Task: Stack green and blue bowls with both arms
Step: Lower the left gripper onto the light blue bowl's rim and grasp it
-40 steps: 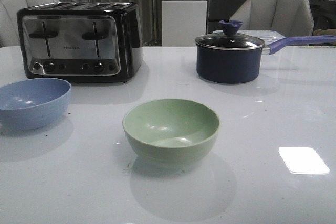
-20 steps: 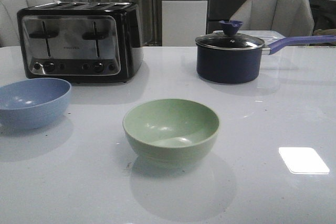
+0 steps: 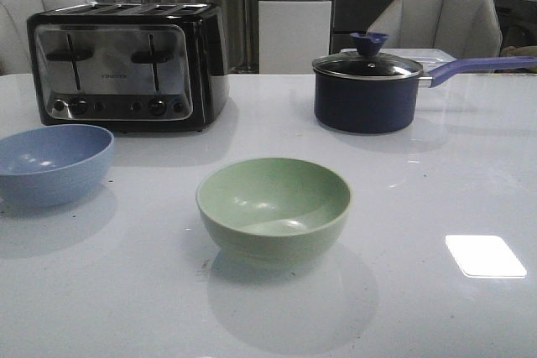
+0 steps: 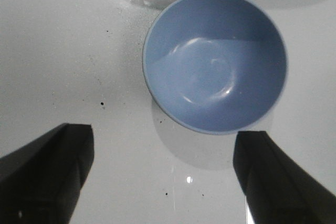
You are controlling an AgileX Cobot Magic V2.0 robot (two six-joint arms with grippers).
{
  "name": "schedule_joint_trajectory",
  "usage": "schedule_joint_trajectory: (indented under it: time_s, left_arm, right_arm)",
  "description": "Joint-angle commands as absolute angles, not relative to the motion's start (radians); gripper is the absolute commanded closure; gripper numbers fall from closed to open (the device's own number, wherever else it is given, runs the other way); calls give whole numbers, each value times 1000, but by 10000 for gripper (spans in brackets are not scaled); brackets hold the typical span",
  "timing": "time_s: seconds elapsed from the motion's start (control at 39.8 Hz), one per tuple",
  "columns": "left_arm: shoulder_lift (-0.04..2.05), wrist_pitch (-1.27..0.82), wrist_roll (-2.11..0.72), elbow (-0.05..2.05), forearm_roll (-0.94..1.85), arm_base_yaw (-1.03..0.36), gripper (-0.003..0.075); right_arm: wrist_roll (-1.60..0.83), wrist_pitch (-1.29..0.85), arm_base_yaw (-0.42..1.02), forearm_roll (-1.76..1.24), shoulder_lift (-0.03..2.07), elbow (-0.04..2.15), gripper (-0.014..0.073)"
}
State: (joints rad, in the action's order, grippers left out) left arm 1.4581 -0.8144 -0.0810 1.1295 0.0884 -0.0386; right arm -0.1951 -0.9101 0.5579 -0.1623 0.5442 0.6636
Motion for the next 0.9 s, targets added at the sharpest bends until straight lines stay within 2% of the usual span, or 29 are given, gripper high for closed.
schedule_joint_trajectory:
  time_s: [0.0,0.33,0.63,0.7,0.88]
  left_arm:
    - [1518,-767,-82,1202,94,-47,119]
    - [1783,-711,-82,1327,62,-47,119]
    - [1885,-696,-82,1383,60,-47,123]
    - [1888,-708,-82,1383,60,-47,162]
    - [1888,-728,-82,1386,60,-47,340]
  right_arm:
    - [-205,-851,558,-165,544,689,147]
    - [-205,-851,558,-165,544,689,147]
    - [-205,-851,558,-165,544,689,147]
    - [-205,-851,558,-165,544,689,147]
    - [-205,-851,558,-165,544,689,147]
